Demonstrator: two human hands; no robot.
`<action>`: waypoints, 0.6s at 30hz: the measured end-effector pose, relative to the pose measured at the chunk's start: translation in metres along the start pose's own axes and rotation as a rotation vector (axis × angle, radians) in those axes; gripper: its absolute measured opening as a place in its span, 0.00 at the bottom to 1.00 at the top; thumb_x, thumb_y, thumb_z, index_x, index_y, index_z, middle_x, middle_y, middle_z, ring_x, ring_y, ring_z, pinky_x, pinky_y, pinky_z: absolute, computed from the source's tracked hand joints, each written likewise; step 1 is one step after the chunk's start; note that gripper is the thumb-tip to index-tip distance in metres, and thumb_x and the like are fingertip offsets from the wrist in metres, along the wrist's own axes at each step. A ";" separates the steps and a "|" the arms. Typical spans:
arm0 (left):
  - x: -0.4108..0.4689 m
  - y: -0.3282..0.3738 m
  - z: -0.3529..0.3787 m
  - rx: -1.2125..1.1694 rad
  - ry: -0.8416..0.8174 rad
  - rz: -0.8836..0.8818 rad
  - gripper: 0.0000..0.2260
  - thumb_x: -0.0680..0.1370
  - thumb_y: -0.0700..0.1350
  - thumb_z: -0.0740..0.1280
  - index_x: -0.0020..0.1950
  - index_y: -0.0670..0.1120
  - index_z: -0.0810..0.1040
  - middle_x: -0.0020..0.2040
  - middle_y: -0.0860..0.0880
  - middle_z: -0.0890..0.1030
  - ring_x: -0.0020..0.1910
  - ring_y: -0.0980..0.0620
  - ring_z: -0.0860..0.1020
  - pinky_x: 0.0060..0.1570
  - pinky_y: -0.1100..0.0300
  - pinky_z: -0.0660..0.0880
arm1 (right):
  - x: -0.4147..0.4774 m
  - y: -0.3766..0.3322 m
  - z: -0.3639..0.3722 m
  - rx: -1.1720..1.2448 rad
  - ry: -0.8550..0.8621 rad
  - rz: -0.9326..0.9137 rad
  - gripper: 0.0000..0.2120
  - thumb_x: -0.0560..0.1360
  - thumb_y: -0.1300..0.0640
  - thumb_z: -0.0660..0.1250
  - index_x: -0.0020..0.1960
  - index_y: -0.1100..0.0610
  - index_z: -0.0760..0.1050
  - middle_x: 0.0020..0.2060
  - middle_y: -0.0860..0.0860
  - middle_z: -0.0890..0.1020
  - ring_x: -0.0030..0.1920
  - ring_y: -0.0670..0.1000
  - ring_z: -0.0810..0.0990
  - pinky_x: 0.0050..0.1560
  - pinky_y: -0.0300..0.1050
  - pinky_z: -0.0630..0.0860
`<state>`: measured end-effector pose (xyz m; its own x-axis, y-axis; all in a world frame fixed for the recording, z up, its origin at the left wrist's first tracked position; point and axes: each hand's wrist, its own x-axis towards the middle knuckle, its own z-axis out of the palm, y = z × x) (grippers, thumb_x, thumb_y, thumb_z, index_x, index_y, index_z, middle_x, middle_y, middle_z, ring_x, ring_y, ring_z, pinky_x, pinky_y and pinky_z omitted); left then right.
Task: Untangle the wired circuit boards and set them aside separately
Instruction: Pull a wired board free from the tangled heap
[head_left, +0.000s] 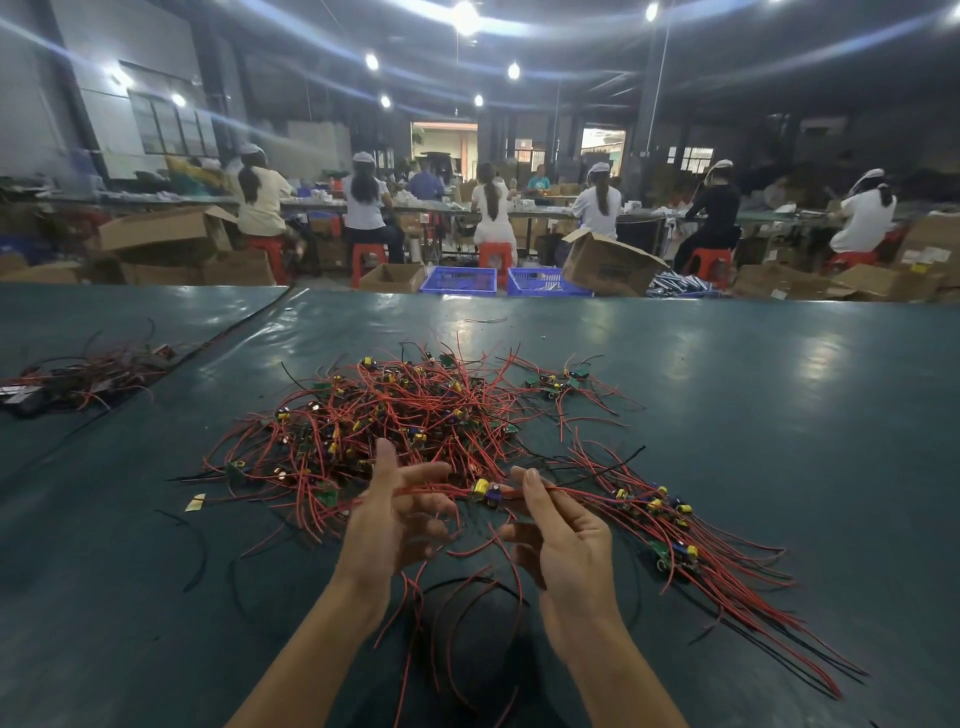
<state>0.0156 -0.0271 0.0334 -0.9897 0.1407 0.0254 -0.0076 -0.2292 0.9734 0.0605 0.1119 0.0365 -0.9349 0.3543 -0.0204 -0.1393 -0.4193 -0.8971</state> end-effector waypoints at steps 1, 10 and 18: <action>-0.003 -0.002 0.003 0.058 -0.068 -0.009 0.31 0.67 0.72 0.57 0.47 0.48 0.83 0.35 0.46 0.82 0.28 0.52 0.77 0.27 0.63 0.72 | -0.001 0.000 0.002 -0.008 -0.026 0.007 0.09 0.71 0.50 0.70 0.43 0.53 0.87 0.39 0.53 0.86 0.26 0.46 0.78 0.26 0.36 0.72; -0.009 -0.007 0.018 0.247 -0.104 0.103 0.23 0.71 0.57 0.68 0.37 0.35 0.80 0.30 0.43 0.79 0.30 0.47 0.76 0.34 0.58 0.74 | 0.001 0.003 0.002 -0.023 -0.116 0.134 0.07 0.72 0.55 0.71 0.45 0.57 0.87 0.44 0.58 0.87 0.45 0.55 0.86 0.41 0.45 0.83; -0.011 0.002 0.018 0.147 -0.086 0.106 0.18 0.69 0.56 0.66 0.26 0.44 0.77 0.24 0.45 0.74 0.23 0.52 0.72 0.26 0.63 0.71 | 0.021 -0.011 -0.023 0.101 0.051 0.146 0.05 0.74 0.57 0.71 0.46 0.56 0.85 0.42 0.50 0.86 0.25 0.43 0.67 0.20 0.34 0.61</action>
<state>0.0291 -0.0116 0.0397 -0.9678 0.2068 0.1433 0.1236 -0.1052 0.9867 0.0498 0.1434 0.0357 -0.9302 0.3244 -0.1715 -0.0381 -0.5502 -0.8341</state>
